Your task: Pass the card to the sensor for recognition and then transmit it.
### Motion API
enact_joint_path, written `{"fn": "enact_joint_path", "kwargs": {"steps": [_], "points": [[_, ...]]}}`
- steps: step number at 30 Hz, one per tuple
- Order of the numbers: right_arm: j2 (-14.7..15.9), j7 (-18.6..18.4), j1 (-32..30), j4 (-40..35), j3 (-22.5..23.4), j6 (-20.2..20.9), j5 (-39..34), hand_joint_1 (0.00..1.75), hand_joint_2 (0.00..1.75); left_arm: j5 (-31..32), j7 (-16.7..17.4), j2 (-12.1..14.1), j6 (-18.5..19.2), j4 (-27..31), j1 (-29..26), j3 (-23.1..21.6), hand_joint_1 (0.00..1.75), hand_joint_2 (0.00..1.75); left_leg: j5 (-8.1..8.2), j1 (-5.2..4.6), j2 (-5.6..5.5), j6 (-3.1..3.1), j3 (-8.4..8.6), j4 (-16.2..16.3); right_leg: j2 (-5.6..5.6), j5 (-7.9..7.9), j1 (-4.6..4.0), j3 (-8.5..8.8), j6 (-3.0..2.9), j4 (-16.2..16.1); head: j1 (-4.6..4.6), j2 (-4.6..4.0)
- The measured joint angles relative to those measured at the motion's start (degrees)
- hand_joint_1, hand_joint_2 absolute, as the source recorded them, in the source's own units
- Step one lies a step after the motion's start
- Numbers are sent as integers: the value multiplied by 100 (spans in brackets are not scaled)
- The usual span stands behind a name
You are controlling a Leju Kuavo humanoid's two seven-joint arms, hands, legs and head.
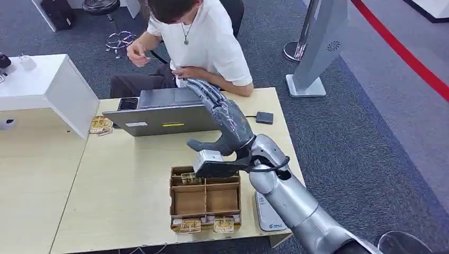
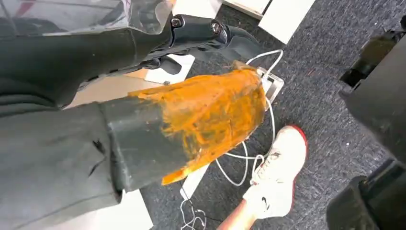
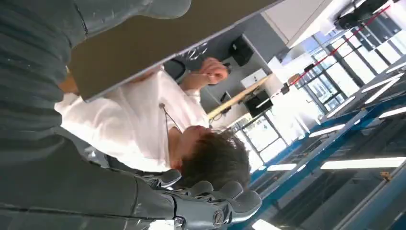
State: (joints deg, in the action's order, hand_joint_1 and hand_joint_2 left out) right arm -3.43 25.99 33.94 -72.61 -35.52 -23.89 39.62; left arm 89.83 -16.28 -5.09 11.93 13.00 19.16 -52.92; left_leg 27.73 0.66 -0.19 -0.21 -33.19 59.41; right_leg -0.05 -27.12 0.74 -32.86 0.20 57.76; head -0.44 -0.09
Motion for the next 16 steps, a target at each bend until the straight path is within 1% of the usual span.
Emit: {"fn": "enact_joint_path", "kwargs": {"steps": [2, 3, 4, 7, 13, 16], "points": [[35, 127, -126, 4, 164, 24, -317, 0, 175, 0, -2, 26, -24, -2, -5, -13, 0, 0, 0, 0, -1, 0, 0, 0, 0, 0, 0, 0, 0, 0, 0, 0], [70, 234, -216, -7, 291, 131, -520, 0, 175, 0, 0, 46, -52, -13, -6, -28, 0, 0, 0, 0, -1, 0, 0, 0, 0, 0, 0, 0, 0, 0, 0, 0], [114, 249, -293, -24, 393, 171, -570, 0, 175, 0, -2, 68, -59, -28, -8, -63, 0, 0, 0, 0, 0, 0, 0, 0, 1, 0, 0, 0, 0, 0, 0, 0], [142, 271, -324, -31, 433, 206, -608, 0, 175, 0, 0, 74, -59, -37, -9, -74, 0, 0, 0, 0, 0, 0, 0, 0, 1, 0, 0, 0, 0, 0, 0, 0], [219, 588, -602, -311, 702, 910, -1314, 0, 175, -2, -2, 96, -68, -39, -34, -101, 0, 0, 0, 0, -1, 0, 0, 0, 0, 0, 0, 0, 0, 0, 0, 0], [291, 653, -783, -490, 912, 1003, -1434, 0, 175, -2, 0, 122, -81, -46, -57, -122, 0, 0, 1, -1, -1, 0, -1, 0, -1, 0, 0, 0, 0, -2, 2, 0]]}}
